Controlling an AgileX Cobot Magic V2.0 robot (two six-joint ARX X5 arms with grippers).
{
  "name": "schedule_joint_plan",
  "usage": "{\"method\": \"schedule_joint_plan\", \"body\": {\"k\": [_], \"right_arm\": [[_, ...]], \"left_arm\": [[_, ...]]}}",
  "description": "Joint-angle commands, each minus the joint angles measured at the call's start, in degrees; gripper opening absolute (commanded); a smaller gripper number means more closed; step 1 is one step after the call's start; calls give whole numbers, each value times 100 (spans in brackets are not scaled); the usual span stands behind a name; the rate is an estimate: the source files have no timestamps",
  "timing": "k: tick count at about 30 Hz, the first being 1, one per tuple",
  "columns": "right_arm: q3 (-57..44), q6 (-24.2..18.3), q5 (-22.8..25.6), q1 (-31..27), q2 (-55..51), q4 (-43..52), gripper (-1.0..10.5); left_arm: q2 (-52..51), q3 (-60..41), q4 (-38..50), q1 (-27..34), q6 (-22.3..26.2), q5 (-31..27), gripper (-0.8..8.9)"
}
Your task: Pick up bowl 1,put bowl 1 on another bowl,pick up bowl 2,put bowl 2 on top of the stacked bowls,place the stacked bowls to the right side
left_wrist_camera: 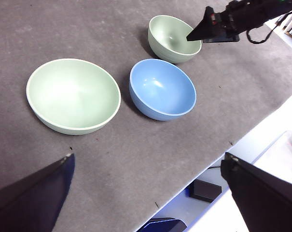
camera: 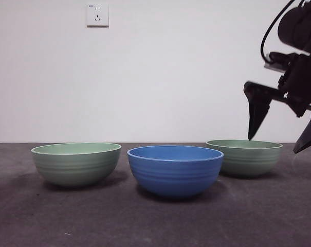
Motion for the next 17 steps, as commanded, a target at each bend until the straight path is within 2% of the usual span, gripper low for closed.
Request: {"method": "schedule_joint_plan", "body": {"k": [1, 9, 12, 15, 17], "right_arm": [[4, 212, 111, -24, 210, 173, 426], [4, 212, 216, -42, 304, 490, 161], [4, 212, 247, -66, 304, 496, 146], [4, 205, 358, -85, 304, 507, 46], [4, 208, 345, -116, 304, 507, 26]], "left_arm": [[-2, 13, -2, 7, 48, -2, 687], [-2, 13, 0, 7, 48, -4, 687], [-2, 13, 0, 7, 50, -2, 687], [-2, 13, 0, 7, 50, -2, 687], [-2, 13, 0, 7, 50, -2, 687]]}}
